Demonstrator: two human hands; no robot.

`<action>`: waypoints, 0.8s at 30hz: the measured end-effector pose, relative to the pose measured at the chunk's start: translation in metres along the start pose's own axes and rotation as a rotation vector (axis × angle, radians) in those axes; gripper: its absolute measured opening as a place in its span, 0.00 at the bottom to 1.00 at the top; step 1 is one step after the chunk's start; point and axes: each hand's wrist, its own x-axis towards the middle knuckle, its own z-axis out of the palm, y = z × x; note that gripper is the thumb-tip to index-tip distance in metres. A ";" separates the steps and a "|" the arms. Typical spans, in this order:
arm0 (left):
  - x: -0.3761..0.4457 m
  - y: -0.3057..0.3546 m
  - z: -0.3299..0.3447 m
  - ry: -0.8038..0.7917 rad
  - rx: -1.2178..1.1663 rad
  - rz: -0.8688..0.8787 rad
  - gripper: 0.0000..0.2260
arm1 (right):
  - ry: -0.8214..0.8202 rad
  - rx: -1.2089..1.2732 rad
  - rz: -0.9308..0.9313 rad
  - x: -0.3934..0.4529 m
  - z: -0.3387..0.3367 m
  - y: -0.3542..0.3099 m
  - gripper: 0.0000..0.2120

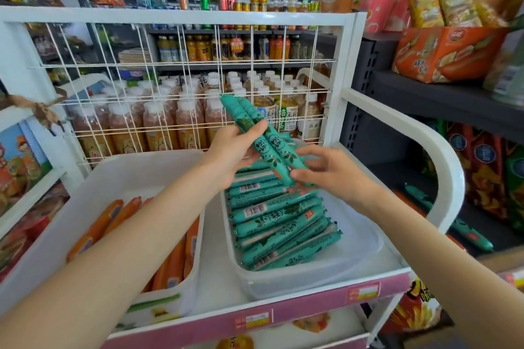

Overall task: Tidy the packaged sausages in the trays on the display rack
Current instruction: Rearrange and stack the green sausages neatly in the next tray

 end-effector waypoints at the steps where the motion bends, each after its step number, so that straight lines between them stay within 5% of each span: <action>1: -0.003 0.001 -0.001 -0.005 0.096 0.052 0.09 | 0.070 0.011 -0.004 -0.001 -0.001 0.001 0.13; 6: -0.013 -0.011 -0.004 -0.127 1.102 0.345 0.13 | 0.410 0.009 -0.105 -0.005 -0.008 0.007 0.07; 10: -0.018 -0.035 0.012 -0.468 1.497 0.170 0.16 | 0.675 -0.187 -0.160 -0.015 -0.008 0.009 0.05; 12: -0.018 -0.038 0.014 -0.508 1.544 0.165 0.21 | 0.784 -0.307 -0.206 -0.023 -0.010 0.007 0.08; 17: -0.023 -0.033 0.029 -0.235 1.289 0.504 0.28 | 0.896 -0.385 -0.314 -0.044 -0.011 0.001 0.12; 24: -0.061 -0.041 0.079 -0.356 0.959 0.801 0.13 | 1.018 -0.211 -0.493 -0.084 -0.033 -0.012 0.11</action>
